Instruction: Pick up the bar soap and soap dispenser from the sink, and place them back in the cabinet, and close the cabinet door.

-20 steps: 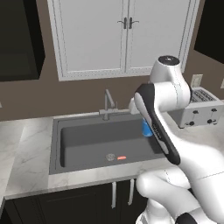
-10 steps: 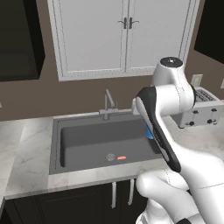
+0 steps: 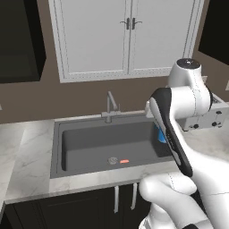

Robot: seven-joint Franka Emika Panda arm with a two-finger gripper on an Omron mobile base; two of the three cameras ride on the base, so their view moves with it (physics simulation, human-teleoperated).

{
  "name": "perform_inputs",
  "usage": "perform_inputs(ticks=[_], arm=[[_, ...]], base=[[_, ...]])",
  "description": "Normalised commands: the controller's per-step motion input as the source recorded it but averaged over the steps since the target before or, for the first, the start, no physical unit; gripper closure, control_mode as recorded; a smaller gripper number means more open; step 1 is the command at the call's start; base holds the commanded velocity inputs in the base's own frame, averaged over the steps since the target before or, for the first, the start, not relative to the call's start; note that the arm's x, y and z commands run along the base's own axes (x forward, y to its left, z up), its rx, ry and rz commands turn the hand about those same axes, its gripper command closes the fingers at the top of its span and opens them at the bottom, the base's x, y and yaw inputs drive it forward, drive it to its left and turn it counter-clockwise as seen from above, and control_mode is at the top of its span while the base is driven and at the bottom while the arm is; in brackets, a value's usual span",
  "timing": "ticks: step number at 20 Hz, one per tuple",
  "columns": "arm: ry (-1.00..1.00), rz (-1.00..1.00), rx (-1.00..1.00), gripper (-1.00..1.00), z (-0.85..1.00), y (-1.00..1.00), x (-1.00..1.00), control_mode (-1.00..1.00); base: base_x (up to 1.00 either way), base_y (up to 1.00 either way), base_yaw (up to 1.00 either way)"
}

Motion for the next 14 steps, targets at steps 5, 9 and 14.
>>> perform_inputs(ticks=[5, 9, 14], arm=[[0.0, 0.0, 0.0, 1.0, 0.0, -0.26, -0.07, -1.0], [0.0, 0.0, 0.0, 1.0, 0.0, -0.13, -0.02, -1.0], [0.0, 0.0, 0.0, 1.0, 0.0, -0.07, 0.0, -1.0]], base=[[0.0, 0.0, 0.0], [0.0, 0.0, 0.0], [0.0, 0.0, 0.0]])
